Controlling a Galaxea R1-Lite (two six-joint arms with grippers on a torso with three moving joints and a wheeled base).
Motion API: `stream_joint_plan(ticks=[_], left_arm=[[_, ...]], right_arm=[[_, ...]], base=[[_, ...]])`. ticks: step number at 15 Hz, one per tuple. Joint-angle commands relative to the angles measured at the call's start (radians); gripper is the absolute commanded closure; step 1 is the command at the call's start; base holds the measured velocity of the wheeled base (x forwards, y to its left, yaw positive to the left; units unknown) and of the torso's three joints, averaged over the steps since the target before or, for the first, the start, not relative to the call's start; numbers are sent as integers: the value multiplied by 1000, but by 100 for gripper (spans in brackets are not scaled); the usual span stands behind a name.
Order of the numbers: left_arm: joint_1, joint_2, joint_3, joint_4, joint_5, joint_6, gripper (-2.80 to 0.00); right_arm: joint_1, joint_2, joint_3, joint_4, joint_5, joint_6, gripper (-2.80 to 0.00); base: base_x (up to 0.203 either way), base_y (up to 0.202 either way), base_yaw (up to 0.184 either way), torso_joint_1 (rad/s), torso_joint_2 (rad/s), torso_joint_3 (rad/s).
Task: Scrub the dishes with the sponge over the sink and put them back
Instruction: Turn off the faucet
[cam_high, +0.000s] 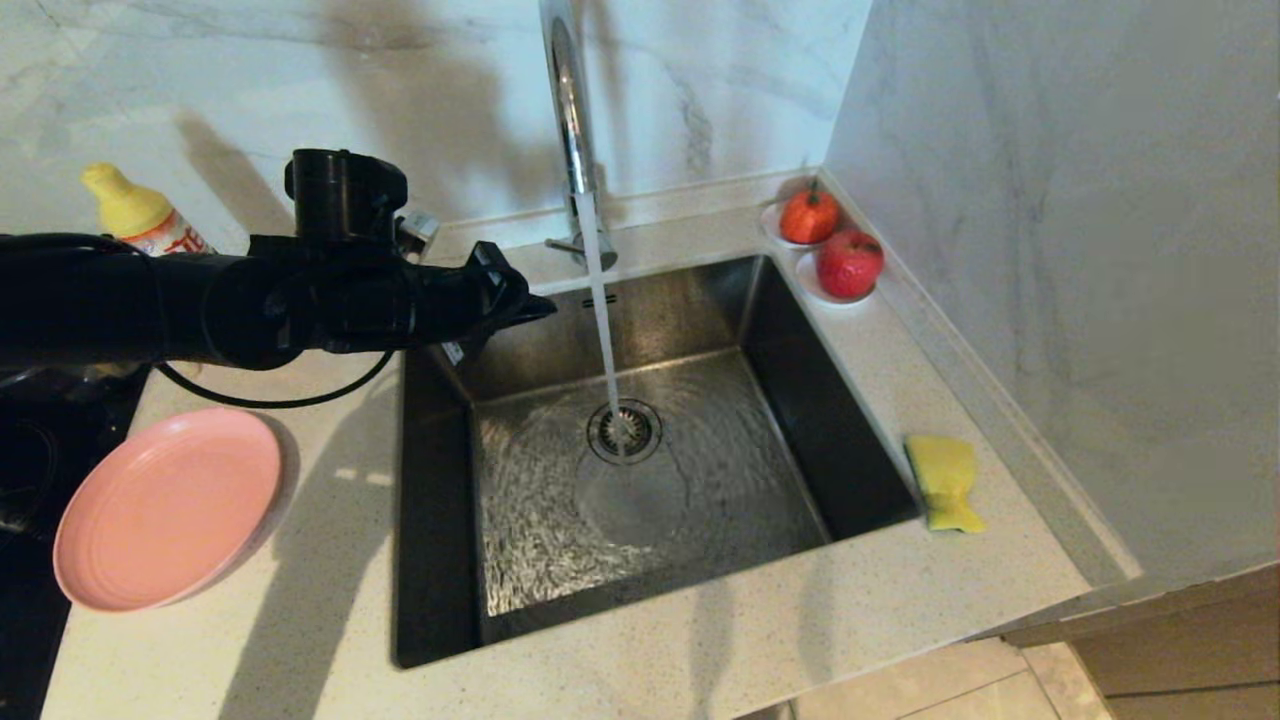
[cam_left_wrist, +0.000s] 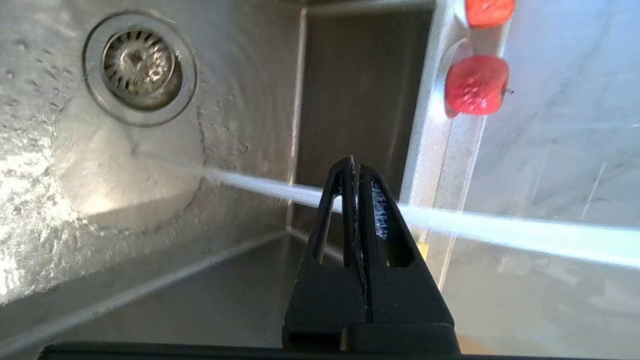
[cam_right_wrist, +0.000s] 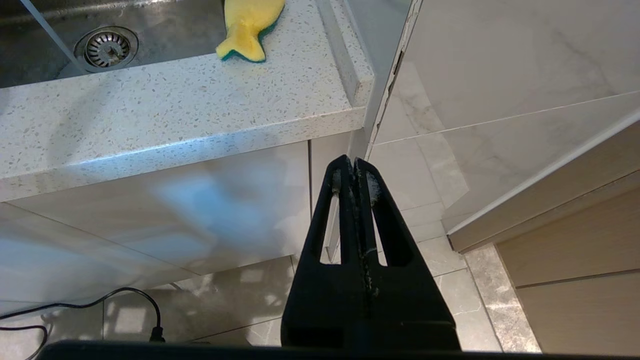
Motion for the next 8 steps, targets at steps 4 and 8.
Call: stream_joint_plan(ticks=[4,8], left_arm=[[6,35,-46,-3,12,-13,0],[12,40,-46,-44,10,-12,0]], right_arm=[[0,1,2,0,0,0,0],[0,1,2,0,0,0,0]], base=[[0,0,0,0,0,0],[0,0,0,0,0,0]])
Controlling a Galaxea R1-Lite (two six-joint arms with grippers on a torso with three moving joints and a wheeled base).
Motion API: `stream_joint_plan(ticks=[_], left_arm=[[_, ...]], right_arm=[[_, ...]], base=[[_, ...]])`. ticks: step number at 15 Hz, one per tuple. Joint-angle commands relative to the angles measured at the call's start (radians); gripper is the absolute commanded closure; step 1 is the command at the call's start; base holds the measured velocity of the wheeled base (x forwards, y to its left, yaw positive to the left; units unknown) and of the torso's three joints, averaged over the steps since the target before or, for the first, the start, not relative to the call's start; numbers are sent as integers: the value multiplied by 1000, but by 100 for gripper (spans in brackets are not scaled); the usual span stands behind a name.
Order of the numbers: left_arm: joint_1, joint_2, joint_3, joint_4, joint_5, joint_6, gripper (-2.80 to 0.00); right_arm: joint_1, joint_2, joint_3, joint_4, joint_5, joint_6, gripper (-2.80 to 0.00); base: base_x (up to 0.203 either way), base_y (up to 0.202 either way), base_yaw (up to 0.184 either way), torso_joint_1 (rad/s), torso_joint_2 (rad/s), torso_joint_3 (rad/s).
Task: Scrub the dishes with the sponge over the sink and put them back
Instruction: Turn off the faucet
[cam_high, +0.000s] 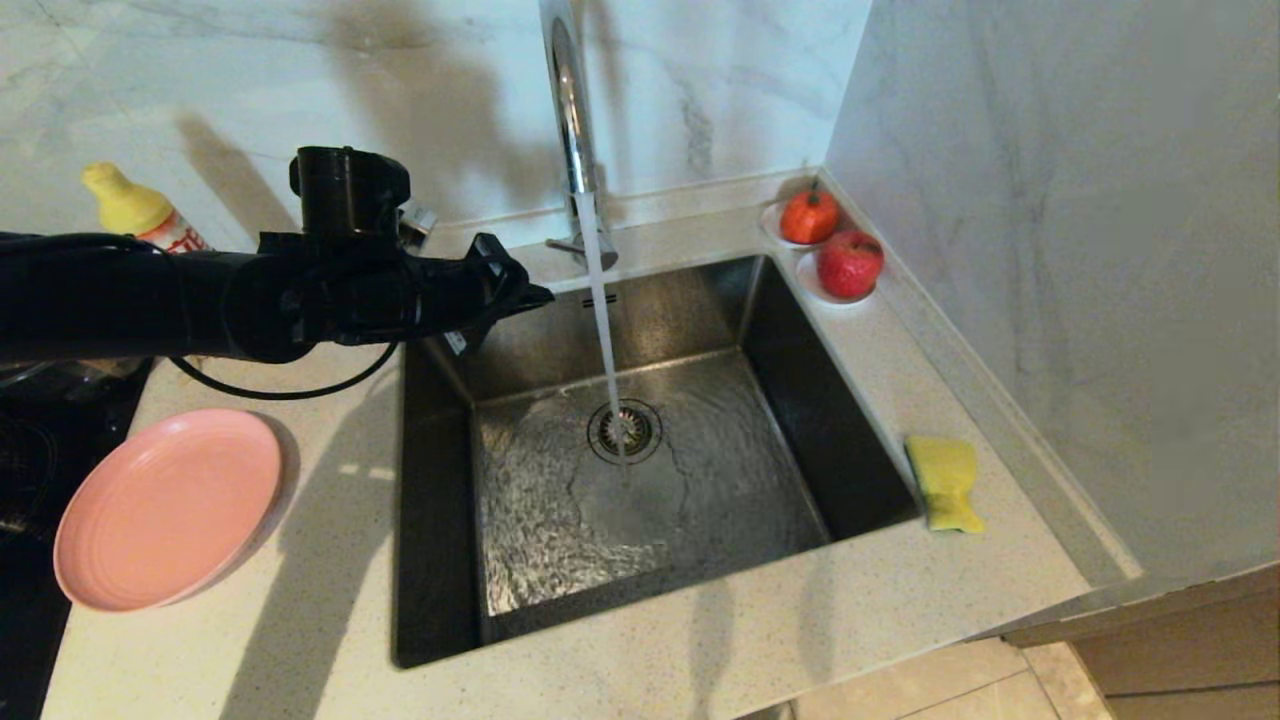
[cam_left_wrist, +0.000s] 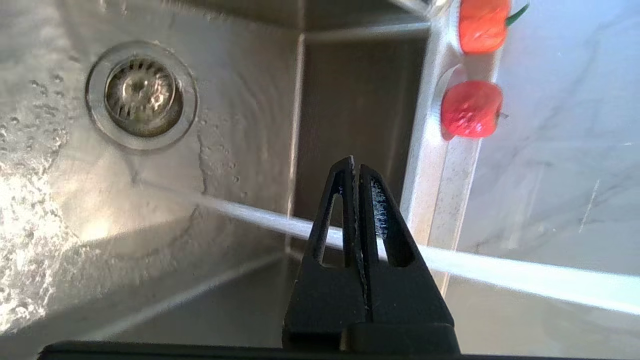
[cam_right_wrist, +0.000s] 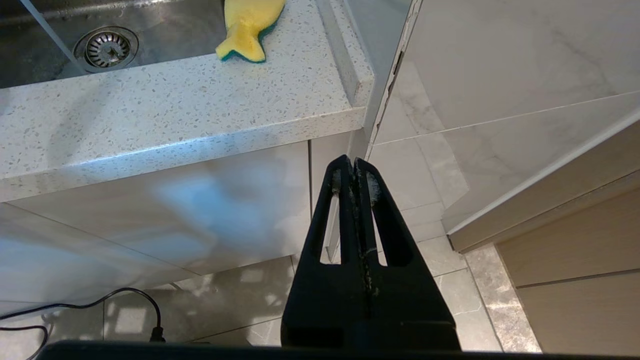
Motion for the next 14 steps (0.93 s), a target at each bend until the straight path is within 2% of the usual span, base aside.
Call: stream_joint_plan(ticks=[1,6,14], left_arm=[[0,3,-1,-16,-4,-6,0],[0,45,-9,-112,61,-33,0],[-1,51,-66,-112,64,-60,0]], right_arm=[[0,1,2,0,1,-1,0],[0,1,0,0,0,-1,0],[0,1,2,0,-1,-1,0]], base=[[0,0,0,0,0,0],[0,0,0,0,0,0],[0,0,0,0,0,0]])
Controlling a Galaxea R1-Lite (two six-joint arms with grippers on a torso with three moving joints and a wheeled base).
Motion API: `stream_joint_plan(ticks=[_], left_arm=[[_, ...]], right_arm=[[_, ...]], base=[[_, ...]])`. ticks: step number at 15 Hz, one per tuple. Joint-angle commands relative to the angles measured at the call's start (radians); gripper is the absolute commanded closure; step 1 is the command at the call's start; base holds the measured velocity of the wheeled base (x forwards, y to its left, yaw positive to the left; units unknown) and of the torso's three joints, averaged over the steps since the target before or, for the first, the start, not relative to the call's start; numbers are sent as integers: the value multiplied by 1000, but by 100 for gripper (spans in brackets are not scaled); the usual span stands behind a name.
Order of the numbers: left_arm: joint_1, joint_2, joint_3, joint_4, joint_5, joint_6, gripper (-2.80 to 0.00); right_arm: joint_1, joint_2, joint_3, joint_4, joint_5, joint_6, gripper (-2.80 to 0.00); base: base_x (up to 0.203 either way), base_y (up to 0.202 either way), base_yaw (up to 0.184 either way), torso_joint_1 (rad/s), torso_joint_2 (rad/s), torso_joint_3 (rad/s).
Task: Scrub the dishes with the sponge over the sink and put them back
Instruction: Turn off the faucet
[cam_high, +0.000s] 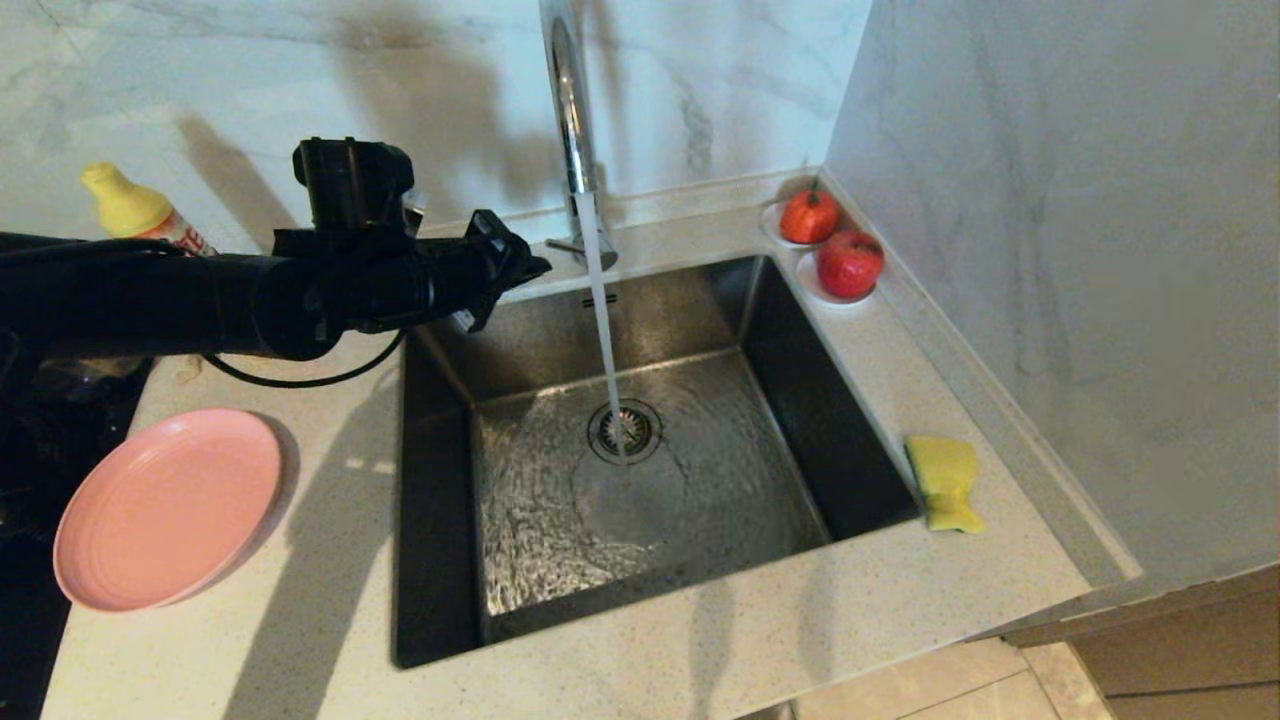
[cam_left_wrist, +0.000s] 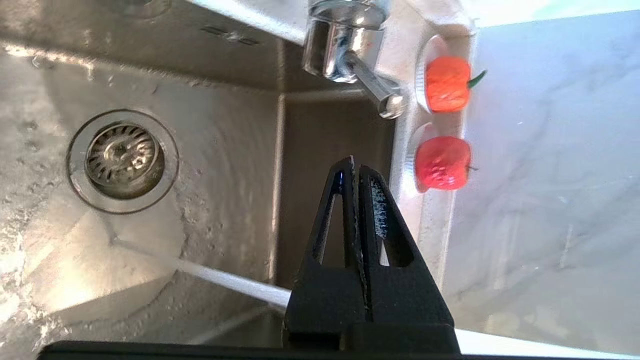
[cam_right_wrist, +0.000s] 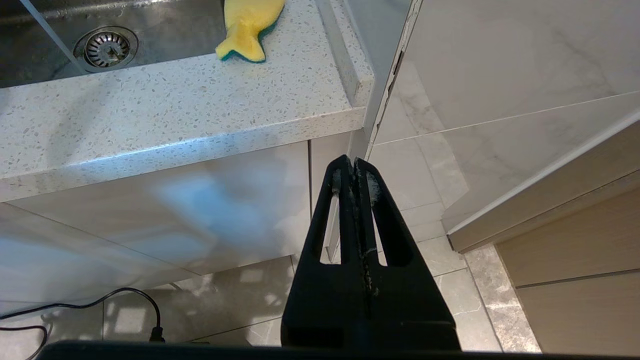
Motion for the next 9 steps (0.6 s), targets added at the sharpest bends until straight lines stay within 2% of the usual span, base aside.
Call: stream_joint_plan(ticks=[1,9], left_arm=[[0,3,-7,0,-2,-7,0],[-1,-38,91,0,1,17,0]], right_arm=[[0,1,1,0,1,1,0],[0,1,2,0,0,0,0]], base=[[0,0,0,0,0,0],[0,0,0,0,0,0]])
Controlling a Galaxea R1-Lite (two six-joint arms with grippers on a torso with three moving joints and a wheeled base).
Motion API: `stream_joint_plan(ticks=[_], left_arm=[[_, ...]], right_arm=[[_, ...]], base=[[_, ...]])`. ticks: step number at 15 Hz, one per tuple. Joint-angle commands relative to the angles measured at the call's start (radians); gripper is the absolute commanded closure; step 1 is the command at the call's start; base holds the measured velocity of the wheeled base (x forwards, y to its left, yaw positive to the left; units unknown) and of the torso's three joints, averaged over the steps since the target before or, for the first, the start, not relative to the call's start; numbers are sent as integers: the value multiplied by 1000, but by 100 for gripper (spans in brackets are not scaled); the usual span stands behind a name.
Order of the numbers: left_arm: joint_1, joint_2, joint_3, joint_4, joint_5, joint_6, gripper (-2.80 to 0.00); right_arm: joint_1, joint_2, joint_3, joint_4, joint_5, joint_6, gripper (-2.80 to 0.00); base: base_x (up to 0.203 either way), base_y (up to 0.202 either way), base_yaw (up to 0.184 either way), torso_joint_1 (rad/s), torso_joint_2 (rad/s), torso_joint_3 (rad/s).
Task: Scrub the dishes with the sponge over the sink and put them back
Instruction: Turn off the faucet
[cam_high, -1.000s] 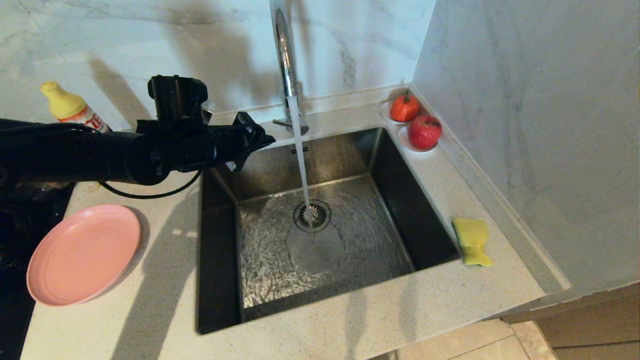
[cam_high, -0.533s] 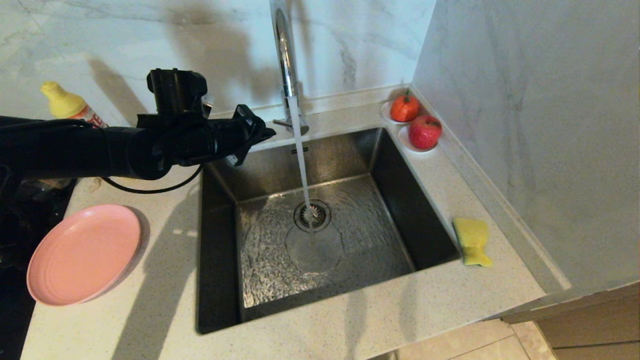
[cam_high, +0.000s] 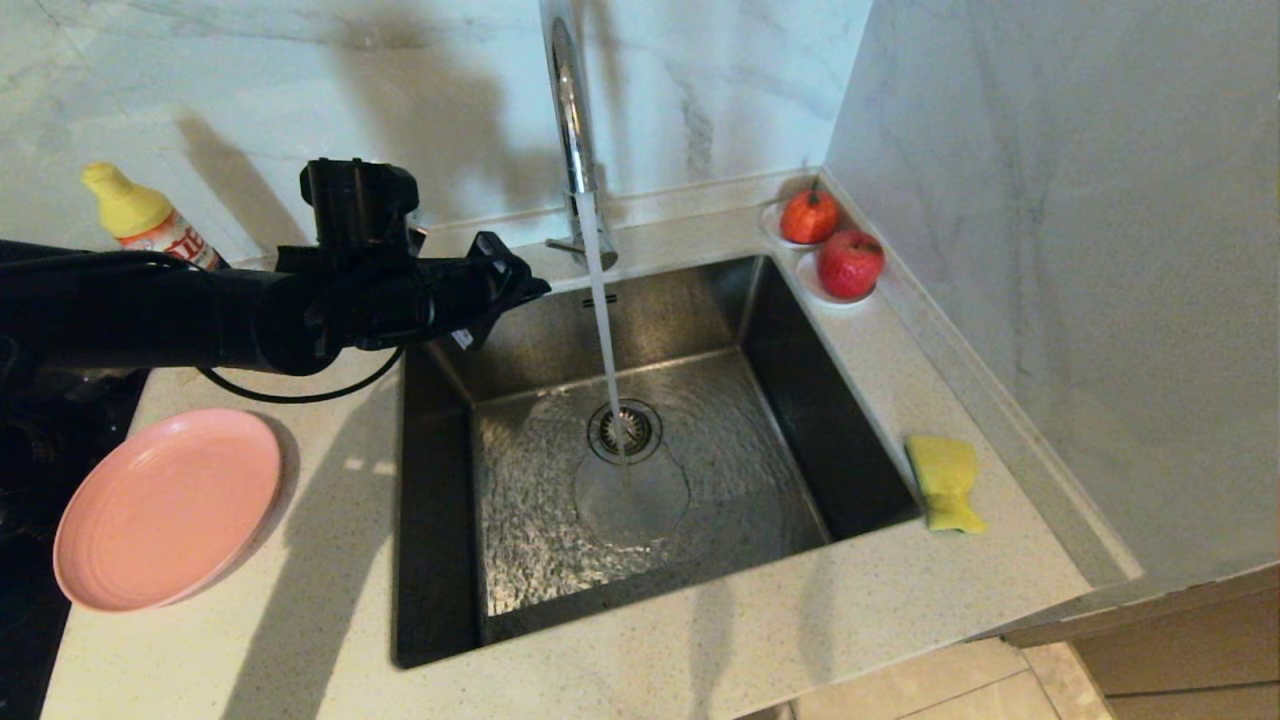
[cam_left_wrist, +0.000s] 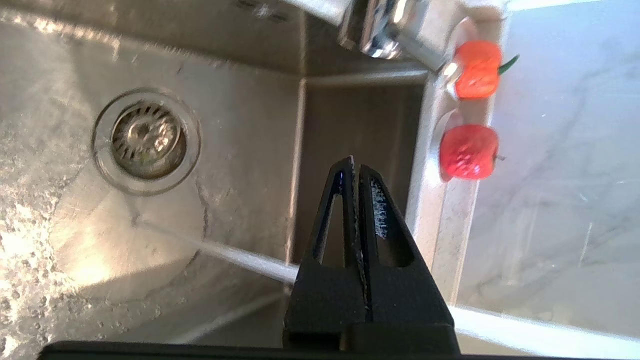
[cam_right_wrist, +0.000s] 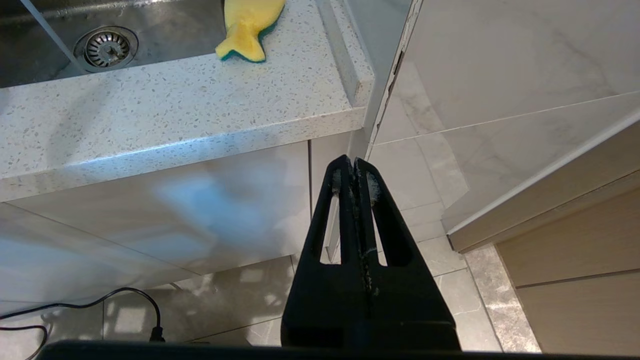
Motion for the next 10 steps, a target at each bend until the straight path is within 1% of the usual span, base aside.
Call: stream_joint_plan(ticks=[1,5,10], left_arm=[[-2,-38,34,-3,-8,-6,0],[-8,-80,62,-1,-37,-10,0],[-11,-71,43,-5,-31,-10,0]], right_arm=[[0,1,0,0,1,0,0],[0,1,0,0,0,0,0],[0,1,2,0,1,0,0]], base=[[0,0,0,0,0,0],[0,0,0,0,0,0],[0,0,0,0,0,0]])
